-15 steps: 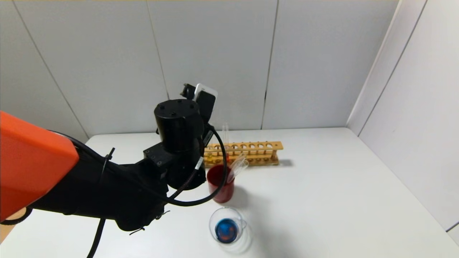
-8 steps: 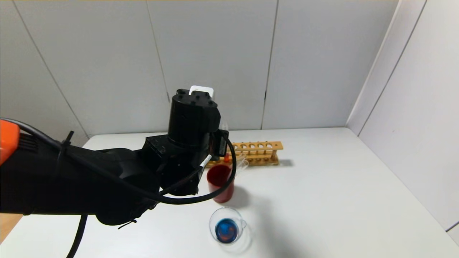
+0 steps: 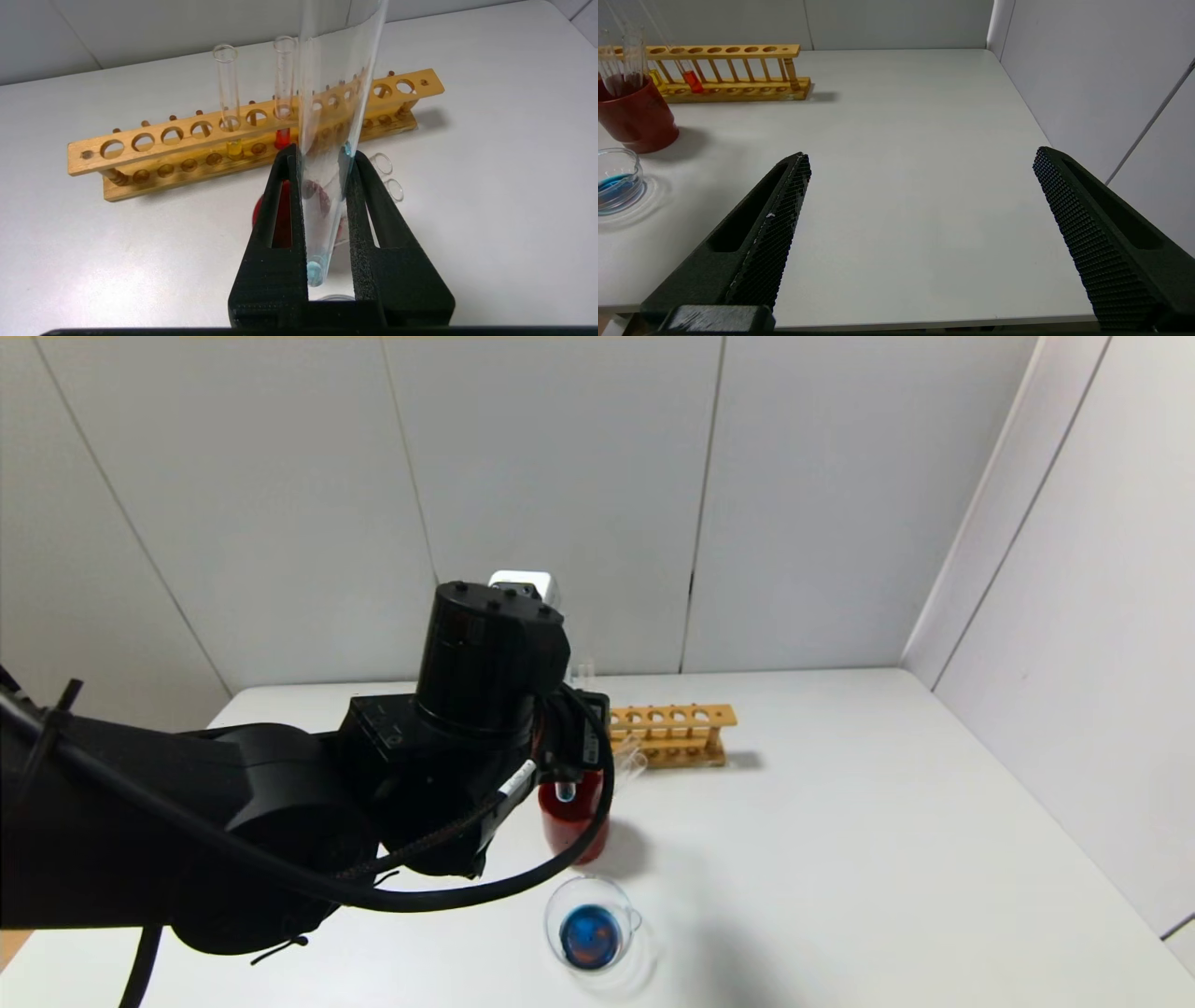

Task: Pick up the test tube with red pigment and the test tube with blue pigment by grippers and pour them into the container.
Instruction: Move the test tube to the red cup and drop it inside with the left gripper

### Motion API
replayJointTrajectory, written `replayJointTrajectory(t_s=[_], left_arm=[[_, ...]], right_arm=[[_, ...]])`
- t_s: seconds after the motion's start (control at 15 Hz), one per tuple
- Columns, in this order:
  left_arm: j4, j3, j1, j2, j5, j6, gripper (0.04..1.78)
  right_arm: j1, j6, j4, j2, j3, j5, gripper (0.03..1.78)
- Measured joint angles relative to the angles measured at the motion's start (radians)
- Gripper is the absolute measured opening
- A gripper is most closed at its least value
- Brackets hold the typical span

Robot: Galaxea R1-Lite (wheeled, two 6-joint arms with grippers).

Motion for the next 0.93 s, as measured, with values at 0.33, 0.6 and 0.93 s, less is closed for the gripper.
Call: replayJointTrajectory(t_s=[0.33,0.6,0.93], left_arm=[[-0.067,0.004,0.011,0.042,-0.001,0.004,0.3],[-0.07,0.0,0.047,0.077,-0.007,0.004,0.3],[-0.117,-0.003,0.064,0.132,-0.012,0.005,0.3]], right_arm=[[0.0,0.0,0.0,0.0,0.0,0.0,1.74],[0.0,0.0,0.0,0.0,0.0,-0.001,1.74],[0.0,0.0,0.0,0.0,0.0,0.0,1.74]])
